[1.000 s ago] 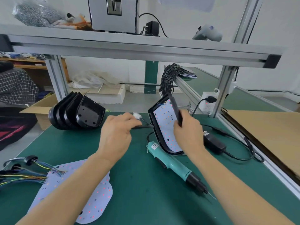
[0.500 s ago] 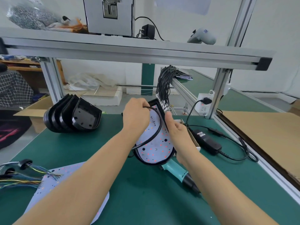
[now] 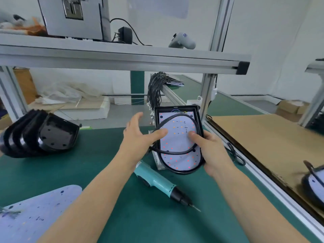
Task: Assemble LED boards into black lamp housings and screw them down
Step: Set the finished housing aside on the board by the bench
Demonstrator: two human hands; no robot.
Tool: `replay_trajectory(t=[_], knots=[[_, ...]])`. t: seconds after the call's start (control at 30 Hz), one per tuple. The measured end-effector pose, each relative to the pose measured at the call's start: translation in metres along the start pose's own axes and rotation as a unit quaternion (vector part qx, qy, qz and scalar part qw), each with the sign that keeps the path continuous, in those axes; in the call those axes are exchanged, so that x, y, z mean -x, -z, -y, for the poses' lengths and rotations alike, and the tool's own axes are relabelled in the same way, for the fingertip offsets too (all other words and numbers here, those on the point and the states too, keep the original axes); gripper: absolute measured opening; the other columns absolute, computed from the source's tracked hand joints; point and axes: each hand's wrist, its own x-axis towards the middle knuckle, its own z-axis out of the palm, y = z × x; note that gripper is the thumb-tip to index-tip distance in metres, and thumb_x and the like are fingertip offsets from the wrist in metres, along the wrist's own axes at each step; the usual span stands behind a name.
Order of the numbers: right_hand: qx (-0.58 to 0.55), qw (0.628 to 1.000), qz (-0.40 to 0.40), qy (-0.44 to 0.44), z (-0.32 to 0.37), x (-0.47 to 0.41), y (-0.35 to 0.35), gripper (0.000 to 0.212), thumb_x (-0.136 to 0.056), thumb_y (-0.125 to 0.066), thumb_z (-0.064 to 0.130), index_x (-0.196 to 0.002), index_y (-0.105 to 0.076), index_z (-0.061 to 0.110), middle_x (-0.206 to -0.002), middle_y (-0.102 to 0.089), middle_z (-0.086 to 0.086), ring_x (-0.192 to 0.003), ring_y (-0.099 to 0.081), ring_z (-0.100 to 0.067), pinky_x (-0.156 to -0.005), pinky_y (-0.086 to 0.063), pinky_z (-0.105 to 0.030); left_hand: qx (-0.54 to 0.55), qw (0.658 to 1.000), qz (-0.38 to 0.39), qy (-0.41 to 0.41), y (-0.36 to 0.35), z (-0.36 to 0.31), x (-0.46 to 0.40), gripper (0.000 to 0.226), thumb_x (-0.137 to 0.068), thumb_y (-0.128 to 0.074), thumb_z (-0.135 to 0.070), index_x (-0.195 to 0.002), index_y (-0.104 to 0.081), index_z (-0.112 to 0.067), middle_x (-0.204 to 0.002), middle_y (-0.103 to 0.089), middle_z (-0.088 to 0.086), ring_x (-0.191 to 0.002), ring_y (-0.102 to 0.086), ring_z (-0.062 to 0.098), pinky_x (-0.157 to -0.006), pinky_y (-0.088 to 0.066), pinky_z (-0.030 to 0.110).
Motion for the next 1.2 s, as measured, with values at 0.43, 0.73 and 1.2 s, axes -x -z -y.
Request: replay_trajectory(t=[0.43,0.73,1.2], knots=[[0.009,0.982,-0.167,0.092,0.023,0.005,0.133,0.03,-0.096,-0.047,-0.003,-0.104,-0.063,0.022,-0.101,-0.069,-0.001,-0.091,-0.063,-0.021,-0.087,-0.05,-0.038,0.17,0.964,0.182,0.092,-0.173,-0.012,-0.023,0.026,-0.088,-0.067,-0.025,-0.11,-0.066,-0.011,-0.102,-0.067,0.006,-0.085,-0.054,0.02,-0.076,-0.041,0.03],[0.102,0.914,-0.377,0.113,0.016,-0.008,0.242,0.038,-0.092,-0.044,-0.003,-0.121,-0.06,0.018,-0.094,-0.065,0.001,-0.077,-0.056,-0.015,-0.068,-0.046,-0.027,-0.095,0.964,0.231,-0.094,-0.291,-0.002,0.009,0.072,-0.088,-0.066,-0.029,-0.147,-0.03,-0.007,-0.147,-0.037,0.016,-0.137,-0.03,0.034,-0.111,-0.028,0.044],[0.489,0.774,-0.402,-0.003,-0.004,-0.074,0.271,0.071,-0.094,-0.048,-0.003,-0.151,-0.005,-0.001,-0.158,-0.01,-0.018,-0.141,-0.025,-0.033,-0.108,-0.03,-0.037,-0.279,0.834,0.446,-0.167,-0.342,0.024,0.035,0.052,-0.097,-0.042,-0.022,-0.147,-0.029,-0.016,-0.147,-0.035,0.007,-0.136,-0.033,0.028,-0.109,-0.03,0.049]])
